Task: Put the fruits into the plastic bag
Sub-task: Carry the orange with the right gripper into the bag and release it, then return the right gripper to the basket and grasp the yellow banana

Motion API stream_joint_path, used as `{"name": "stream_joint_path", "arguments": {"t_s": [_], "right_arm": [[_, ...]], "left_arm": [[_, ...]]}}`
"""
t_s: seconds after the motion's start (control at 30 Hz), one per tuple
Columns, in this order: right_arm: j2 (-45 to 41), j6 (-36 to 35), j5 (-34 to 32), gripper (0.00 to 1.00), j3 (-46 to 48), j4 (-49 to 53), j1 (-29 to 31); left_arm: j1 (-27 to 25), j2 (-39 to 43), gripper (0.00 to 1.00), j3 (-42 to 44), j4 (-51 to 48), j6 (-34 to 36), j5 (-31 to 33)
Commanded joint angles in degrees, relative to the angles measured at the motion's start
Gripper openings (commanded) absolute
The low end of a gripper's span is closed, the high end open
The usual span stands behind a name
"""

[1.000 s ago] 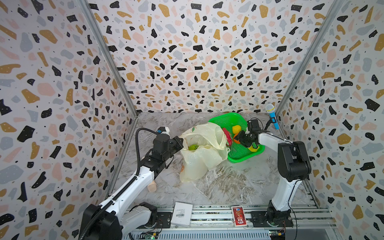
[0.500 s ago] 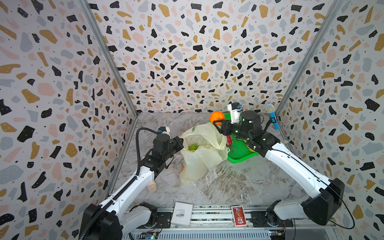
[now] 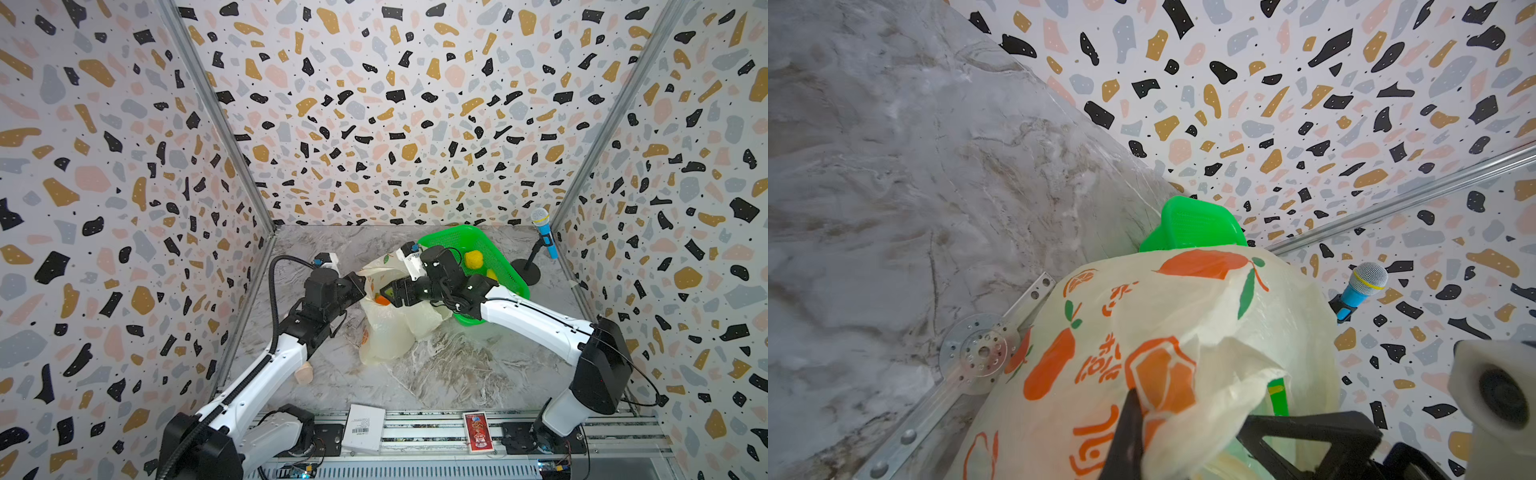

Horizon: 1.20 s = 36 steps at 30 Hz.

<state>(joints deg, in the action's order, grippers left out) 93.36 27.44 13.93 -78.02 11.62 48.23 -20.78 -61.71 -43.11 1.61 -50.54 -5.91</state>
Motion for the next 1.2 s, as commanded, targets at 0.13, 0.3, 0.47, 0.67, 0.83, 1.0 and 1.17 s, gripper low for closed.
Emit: {"name": "stream_joint_path", "arguments": {"t_s": [0.13, 0.3, 0.47, 0.67, 0.83, 1.0, 1.17], "right_arm": [[-5.5, -3.49, -2.62, 0.87, -2.46, 2.02, -0.24], [-11.8, -5.51, -5.2, 0.87, -3.53, 1.78, -3.55], [-18.75, -0.06, -5.34, 0.87, -0.12, 1.17, -16.7], [-16.98, 3.49, -8.77, 0.87, 4.4, 7.77, -33.06], [-7.35, 0.53, -9.97, 0.88, 5.49, 10.96, -37.96], [1.87, -0.66, -16.5, 0.88, 4.36, 13.81, -38.54], [10.0, -3.48, -19.75, 0.89, 0.86, 18.07, -38.54]], "left_arm": [[0.3, 0.62, 0.0, -1.8, 1.08, 0.89, 0.37], [0.23, 0.55, 0.0, -1.41, 0.77, 0.89, 0.79], [0.27, 0.5, 0.0, -0.93, 1.28, 0.61, 0.42], [0.27, -0.07, 0.0, -1.01, 1.99, 0.26, 0.03], [0.3, -0.42, 0.0, -0.95, 2.28, 0.26, -0.76], [0.23, -0.25, 0.0, -0.7, 2.17, 0.27, -1.1], [0.3, -0.1, 0.0, -0.32, 2.36, 0.26, -1.21]]}}
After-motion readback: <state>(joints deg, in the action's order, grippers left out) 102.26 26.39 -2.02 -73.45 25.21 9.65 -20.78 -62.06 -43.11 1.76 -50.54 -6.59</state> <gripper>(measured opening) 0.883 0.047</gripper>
